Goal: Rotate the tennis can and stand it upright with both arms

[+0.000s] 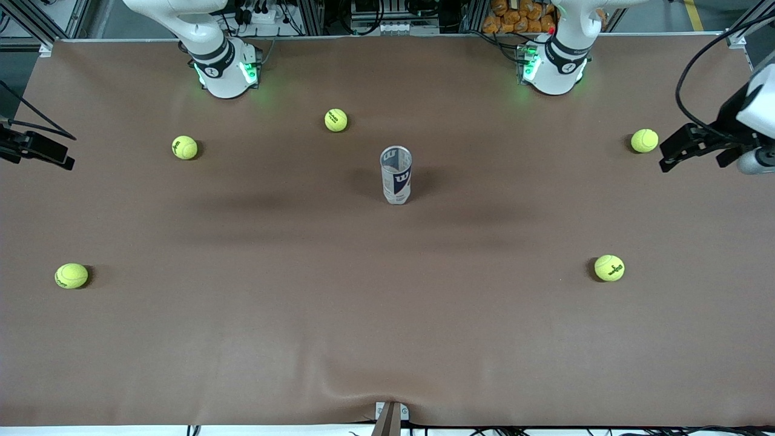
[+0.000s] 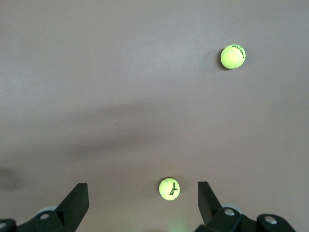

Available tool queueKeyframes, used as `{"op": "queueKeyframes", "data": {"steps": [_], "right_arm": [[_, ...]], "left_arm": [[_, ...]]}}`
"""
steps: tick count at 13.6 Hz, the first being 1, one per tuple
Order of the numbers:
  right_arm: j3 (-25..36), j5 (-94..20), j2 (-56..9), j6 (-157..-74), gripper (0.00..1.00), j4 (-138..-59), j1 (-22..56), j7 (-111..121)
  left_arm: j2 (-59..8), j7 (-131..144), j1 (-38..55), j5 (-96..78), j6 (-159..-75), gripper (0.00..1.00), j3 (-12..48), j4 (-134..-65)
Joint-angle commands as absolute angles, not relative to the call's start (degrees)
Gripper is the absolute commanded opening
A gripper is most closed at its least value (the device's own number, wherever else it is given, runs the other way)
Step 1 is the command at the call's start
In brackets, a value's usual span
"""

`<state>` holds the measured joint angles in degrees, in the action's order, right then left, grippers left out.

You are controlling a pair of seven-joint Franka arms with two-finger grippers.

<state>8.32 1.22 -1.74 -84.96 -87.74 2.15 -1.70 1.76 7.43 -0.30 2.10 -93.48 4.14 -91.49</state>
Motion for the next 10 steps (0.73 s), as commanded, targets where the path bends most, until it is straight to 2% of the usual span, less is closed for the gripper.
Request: {"op": "queueKeyframes", "data": {"steps": [1, 10], "right_arm": [[8.2, 1.4, -1.5, -85.2, 1.0, -87.9, 2.2, -1.7], [8.2, 1.4, -1.5, -85.2, 1.0, -87.8, 2.2, -1.6]], "left_arm": [[2.1, 5.4, 0.2, 1.0, -91.9, 1.0, 4.6, -90.9], [2.0, 6.1, -0.4, 1.1, -91.9, 1.0, 5.2, -90.5]]}}
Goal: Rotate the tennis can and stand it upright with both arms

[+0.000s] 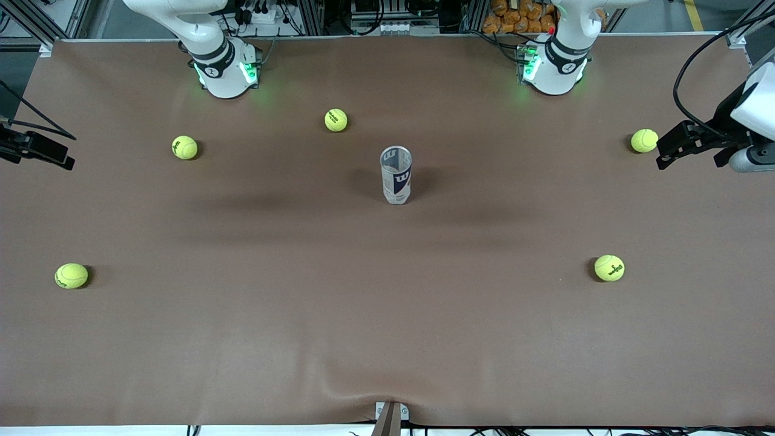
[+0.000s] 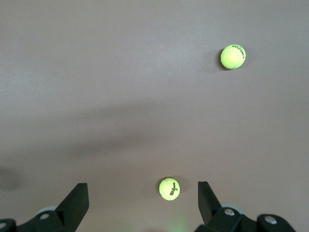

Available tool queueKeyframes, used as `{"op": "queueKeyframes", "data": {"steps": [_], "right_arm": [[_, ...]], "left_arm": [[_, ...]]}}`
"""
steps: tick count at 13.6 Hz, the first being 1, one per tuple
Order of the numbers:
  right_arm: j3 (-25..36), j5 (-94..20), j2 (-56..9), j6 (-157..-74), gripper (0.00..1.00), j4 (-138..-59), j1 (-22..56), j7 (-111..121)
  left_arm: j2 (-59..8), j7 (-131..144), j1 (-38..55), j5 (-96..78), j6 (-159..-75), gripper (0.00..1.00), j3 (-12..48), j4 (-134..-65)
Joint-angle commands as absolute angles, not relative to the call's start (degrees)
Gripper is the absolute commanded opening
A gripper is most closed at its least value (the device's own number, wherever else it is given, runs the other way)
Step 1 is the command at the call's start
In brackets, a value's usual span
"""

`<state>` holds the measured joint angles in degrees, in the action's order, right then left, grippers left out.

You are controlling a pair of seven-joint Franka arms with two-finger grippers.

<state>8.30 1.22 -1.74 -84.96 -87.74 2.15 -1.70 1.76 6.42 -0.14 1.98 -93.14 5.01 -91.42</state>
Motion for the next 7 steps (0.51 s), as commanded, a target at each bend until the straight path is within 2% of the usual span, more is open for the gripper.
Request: {"op": "queueKeyframes", "data": {"steps": [1, 7], "right_arm": [[8.2, 1.4, -1.5, -85.2, 1.0, -87.9, 2.2, -1.6], [8.2, 1.4, -1.5, -85.2, 1.0, -87.9, 2.2, -1.2]], "left_arm": [[2.0, 6.1, -0.2, 1.1, -91.9, 1.0, 5.2, -90.5], [2.0, 6.6, -0.5, -1.0, -91.8, 1.0, 5.1, -90.6]]}}
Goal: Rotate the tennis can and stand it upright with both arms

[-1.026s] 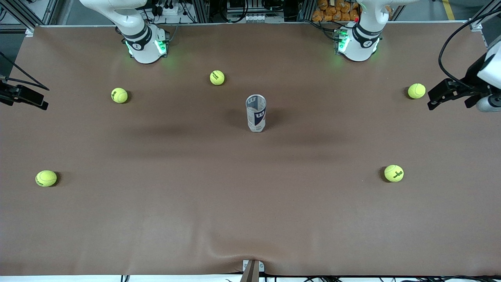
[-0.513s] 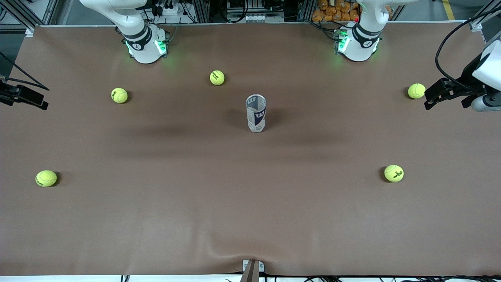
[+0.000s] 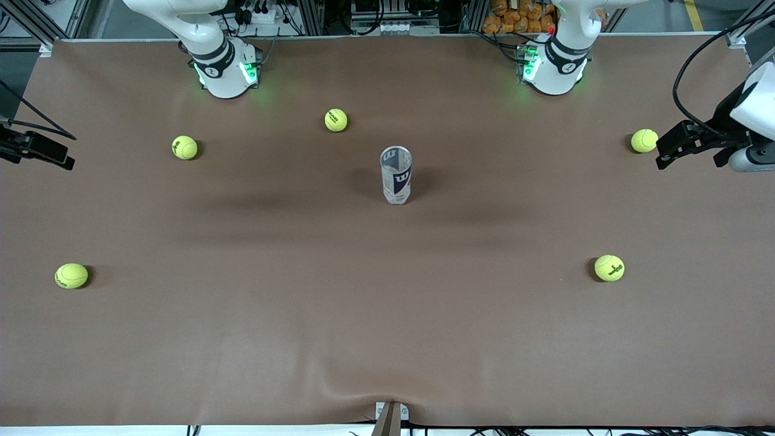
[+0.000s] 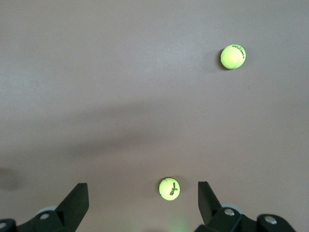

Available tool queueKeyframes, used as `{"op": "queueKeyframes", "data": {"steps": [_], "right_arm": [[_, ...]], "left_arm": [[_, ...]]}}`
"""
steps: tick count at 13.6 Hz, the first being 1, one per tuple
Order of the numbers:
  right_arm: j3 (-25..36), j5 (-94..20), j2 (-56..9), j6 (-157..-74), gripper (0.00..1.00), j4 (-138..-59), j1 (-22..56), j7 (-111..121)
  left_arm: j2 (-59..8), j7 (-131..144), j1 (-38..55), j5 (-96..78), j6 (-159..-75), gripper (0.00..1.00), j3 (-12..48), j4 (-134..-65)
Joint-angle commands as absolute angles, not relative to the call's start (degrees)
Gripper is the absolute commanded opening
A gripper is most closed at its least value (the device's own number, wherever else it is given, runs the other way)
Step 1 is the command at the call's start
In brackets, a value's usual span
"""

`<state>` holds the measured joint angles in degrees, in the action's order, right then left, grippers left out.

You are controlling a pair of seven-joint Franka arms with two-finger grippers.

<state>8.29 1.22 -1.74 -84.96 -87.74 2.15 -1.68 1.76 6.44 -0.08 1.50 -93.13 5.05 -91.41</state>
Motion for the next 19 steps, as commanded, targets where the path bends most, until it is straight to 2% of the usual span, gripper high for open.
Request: {"op": "queueKeyframes", "data": {"steps": [1, 19], "right_arm": [[8.2, 1.4, -1.5, -85.2, 1.0, -87.8, 2.2, -1.3], [8.2, 1.4, -1.6, -85.3, 1.0, -87.9, 2.3, -1.2]], "left_arm": [[2.0, 7.8, -0.5, -2.9, -91.8, 1.0, 4.7, -90.6], [2.0, 8.5, -0.4, -2.5, -89.0, 1.0, 5.2, -90.6]]}}
